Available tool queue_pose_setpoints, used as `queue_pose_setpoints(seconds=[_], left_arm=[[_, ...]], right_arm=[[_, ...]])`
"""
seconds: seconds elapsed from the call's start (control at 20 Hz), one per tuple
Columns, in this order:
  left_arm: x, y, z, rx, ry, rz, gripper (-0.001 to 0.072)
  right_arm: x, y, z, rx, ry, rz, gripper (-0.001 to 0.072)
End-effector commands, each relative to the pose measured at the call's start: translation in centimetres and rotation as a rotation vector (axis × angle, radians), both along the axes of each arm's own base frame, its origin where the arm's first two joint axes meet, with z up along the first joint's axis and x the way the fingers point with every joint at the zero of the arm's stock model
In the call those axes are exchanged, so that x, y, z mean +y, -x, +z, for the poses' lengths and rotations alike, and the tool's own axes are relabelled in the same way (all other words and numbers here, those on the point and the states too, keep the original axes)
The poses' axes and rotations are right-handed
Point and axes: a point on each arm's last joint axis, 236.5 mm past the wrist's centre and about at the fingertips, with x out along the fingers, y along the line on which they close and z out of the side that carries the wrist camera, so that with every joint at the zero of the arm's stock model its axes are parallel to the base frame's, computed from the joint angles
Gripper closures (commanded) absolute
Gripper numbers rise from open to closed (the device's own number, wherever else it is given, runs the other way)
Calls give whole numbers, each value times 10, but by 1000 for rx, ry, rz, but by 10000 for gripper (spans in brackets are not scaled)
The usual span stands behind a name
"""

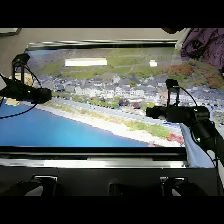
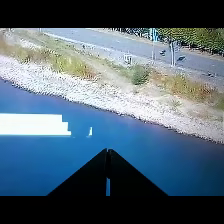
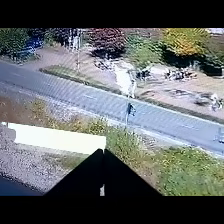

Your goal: Fold the clothes and pants, and hang the long-sleeved shirts on hangers.

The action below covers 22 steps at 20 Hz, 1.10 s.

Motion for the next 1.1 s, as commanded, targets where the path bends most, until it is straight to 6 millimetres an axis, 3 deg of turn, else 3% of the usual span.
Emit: queue_pose_setpoints(seconds=[0.0, 0.9, 1.05], left_arm=[[0, 0, 0, 0, 0, -1, 690], [0, 0, 0, -2, 0, -1, 690], [-1, -13, 6, -61, 7, 3, 683]], right_arm=[[0, 0, 0, -1, 0, 1, 684], [0, 0, 0, -1, -1, 0, 684], [0, 0, 1, -2, -1, 0, 684]])
